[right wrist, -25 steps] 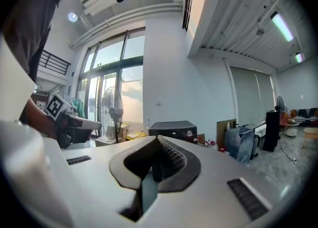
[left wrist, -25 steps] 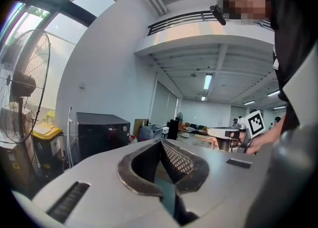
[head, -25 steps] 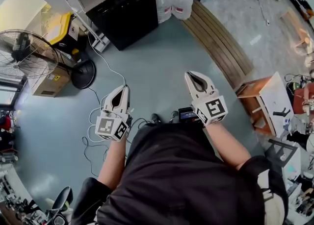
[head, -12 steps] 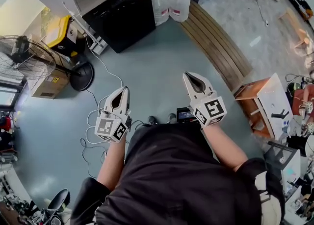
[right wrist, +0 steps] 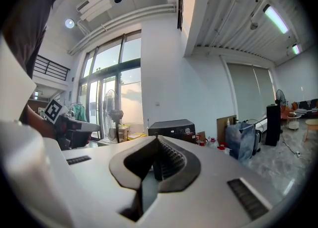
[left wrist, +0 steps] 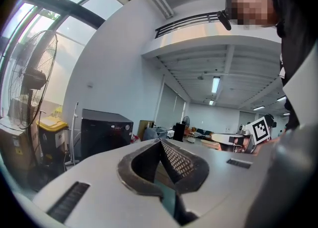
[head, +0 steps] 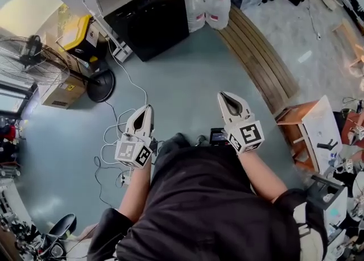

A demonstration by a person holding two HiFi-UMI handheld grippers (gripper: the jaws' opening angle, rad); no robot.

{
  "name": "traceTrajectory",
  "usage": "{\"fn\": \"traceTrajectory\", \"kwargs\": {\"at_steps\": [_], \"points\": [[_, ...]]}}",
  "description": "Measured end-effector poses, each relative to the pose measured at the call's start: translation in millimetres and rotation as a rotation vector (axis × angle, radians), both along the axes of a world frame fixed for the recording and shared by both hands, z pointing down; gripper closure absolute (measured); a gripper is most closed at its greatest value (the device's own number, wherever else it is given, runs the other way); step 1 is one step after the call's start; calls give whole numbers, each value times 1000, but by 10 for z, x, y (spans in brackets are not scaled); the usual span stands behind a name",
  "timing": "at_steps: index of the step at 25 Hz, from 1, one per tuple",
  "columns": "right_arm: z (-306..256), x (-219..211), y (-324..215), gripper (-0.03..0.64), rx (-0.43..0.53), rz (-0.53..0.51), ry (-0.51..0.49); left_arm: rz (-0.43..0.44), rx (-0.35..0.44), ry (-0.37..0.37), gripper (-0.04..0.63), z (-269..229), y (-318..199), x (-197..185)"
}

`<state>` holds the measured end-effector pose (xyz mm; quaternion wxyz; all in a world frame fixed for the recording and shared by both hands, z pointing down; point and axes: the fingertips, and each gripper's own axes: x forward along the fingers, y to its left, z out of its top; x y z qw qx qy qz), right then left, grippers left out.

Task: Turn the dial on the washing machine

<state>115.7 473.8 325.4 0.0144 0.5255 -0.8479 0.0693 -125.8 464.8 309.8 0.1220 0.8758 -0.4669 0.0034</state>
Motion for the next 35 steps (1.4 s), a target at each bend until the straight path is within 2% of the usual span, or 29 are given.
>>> {"fn": "traceTrajectory", "kwargs": {"at_steps": [9, 20, 29, 35], "points": [[39, -116, -141, 595, 7, -52, 15, -38, -19, 17, 580, 65, -41, -96], [-3, -80, -445, 595, 33, -61, 33, -24, -17, 36, 580, 95, -508, 12], [11, -116, -1157, 595, 45, -62, 36, -34, -18, 35, 580, 159, -1194, -25], [-50, -128, -1824, 595, 43, -35, 33, -61, -1, -5, 580, 20, -1904, -94]]}}
